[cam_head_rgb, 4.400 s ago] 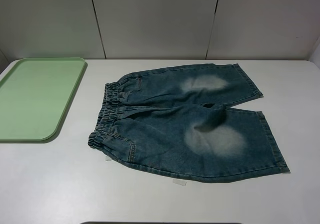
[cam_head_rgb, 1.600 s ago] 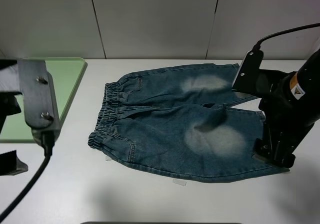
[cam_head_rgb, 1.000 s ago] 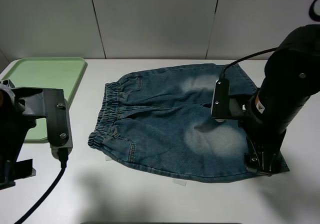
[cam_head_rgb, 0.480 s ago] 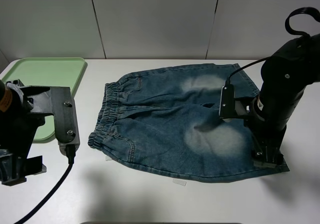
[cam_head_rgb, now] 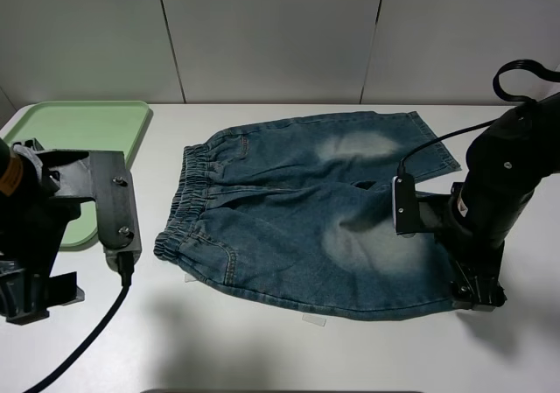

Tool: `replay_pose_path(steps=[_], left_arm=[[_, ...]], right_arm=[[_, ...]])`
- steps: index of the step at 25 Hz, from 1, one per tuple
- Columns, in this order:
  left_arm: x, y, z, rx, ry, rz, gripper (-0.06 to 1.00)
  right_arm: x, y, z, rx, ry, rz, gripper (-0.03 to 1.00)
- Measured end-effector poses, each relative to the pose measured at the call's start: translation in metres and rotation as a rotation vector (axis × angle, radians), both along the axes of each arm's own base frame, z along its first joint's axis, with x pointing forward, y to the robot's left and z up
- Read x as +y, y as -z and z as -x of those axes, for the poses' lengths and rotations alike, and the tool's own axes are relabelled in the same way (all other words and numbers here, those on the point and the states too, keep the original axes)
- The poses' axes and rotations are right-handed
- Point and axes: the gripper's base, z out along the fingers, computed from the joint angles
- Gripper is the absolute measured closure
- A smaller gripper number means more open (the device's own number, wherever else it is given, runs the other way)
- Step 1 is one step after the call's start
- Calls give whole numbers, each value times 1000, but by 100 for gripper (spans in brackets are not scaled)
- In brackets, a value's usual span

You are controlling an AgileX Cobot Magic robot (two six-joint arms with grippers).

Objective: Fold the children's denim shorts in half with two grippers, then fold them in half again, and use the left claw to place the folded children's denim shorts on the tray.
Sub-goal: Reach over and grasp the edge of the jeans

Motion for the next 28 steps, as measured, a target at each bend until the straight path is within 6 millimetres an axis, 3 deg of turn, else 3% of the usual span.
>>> replay_pose_path(steps=[6,16,28], left_arm=[[0,0,0,0,0,0,4],[0,0,0,0,0,1,4],[0,0,0,0,0,1,4]], right_arm=[[-14,4,-5,13,31,10,27],[-14,31,-3,118,-6,30,27],[-12,41,-7,135,21,38,28]])
